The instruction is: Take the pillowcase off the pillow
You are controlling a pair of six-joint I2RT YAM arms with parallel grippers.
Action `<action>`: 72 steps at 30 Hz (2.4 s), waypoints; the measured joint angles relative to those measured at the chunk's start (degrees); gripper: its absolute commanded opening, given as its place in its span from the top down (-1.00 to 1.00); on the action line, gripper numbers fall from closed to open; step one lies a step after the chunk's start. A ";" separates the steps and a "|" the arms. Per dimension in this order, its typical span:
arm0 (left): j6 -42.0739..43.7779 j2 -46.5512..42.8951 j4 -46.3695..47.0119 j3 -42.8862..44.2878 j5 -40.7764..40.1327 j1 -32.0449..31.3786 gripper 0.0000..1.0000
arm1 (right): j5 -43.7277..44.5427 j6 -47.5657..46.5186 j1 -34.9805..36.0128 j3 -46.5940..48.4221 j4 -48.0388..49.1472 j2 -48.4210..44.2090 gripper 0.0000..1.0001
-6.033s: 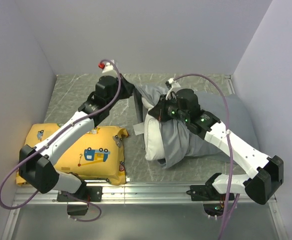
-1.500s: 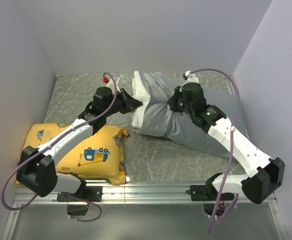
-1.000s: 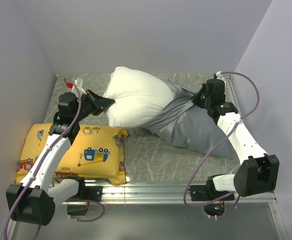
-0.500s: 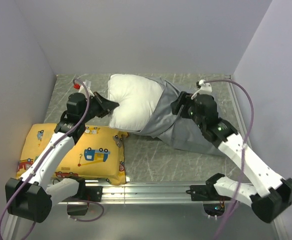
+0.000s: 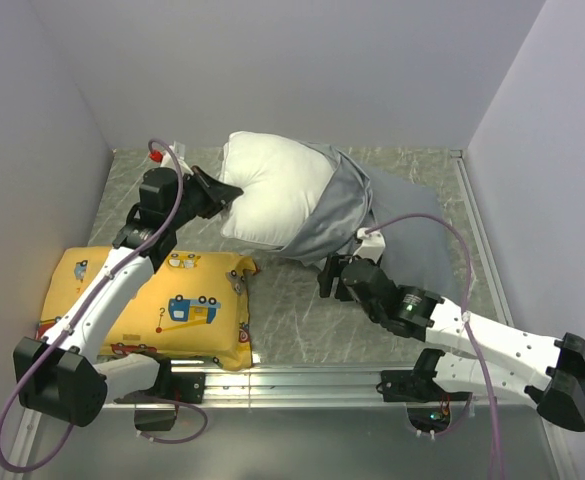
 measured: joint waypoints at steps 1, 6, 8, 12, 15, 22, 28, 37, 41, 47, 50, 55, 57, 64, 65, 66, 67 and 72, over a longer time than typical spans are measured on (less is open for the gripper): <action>0.00 0.00 -0.13 0.09 -0.22 -0.13 0.99 | 1.84 0.83 0.09 -1.11 0.35 0.15 -0.60; 0.15 0.00 -1.57 0.98 -0.79 -0.61 0.99 | 10.73 2.01 -0.31 -0.24 1.38 4.85 1.00; 0.52 0.00 -2.45 1.53 -1.05 -0.76 0.99 | 12.63 1.68 -0.96 2.14 1.01 6.21 1.00; 0.63 -0.02 -3.26 2.86 -1.25 -0.83 0.99 | 15.52 -1.46 -3.45 10.64 -2.40 5.46 1.00; 0.52 -0.09 -3.13 3.45 -1.16 -0.94 0.99 | 16.96 -6.29 -6.69 22.34 -7.45 4.24 1.00; -1.03 -0.85 -1.29 3.48 2.03 -2.14 0.99 | 13.81 -15.06 -19.74 47.76 -12.09 10.29 1.00; -3.17 0.90 0.00 2.10 3.50 -2.08 0.99 | 5.62 -16.94 -27.19 53.11 -8.46 26.69 1.00; -6.34 6.10 1.40 -3.43 2.75 -1.68 0.22 | -8.72 -16.65 -31.50 57.13 2.36 58.49 1.00; -5.09 6.01 0.98 -3.26 1.66 -1.57 -0.56 | -12.37 -16.59 -32.20 59.63 4.63 59.49 0.95; -0.02 5.84 -1.81 -0.31 -3.30 -1.53 -0.86 | -13.99 -16.15 -33.18 59.36 5.88 59.87 0.50; 2.19 4.74 -2.38 -0.37 -5.20 -1.18 -0.91 | -15.41 -15.39 -33.88 59.28 6.34 59.87 0.20; 5.60 1.68 -0.22 -1.81 -6.88 -0.02 -0.99 | -19.26 -14.21 -35.85 60.72 5.92 59.87 -0.25; 6.51 1.49 1.29 -2.10 -6.82 0.24 -0.99 | -19.93 -14.27 -36.39 61.77 5.25 59.84 -0.30; 7.58 1.49 4.70 -5.22 -5.90 0.28 -0.99 | -20.70 -15.28 -37.05 62.25 2.43 56.46 -0.50; 7.61 1.49 5.14 -5.57 -5.70 0.28 -0.99 | -20.79 -15.47 -37.07 62.14 2.08 55.39 -0.52; 7.61 1.49 5.46 -5.79 -5.62 0.28 -0.99 | -20.90 -15.61 -37.09 62.07 1.64 54.10 -0.54; 7.61 1.49 5.68 -6.01 -5.53 0.28 -0.99 | -20.92 -15.76 -37.16 62.03 1.44 52.98 -0.54; 7.56 1.79 6.49 -6.08 -5.53 0.70 -0.99 | -22.43 -16.37 -37.48 59.49 2.89 43.28 -0.62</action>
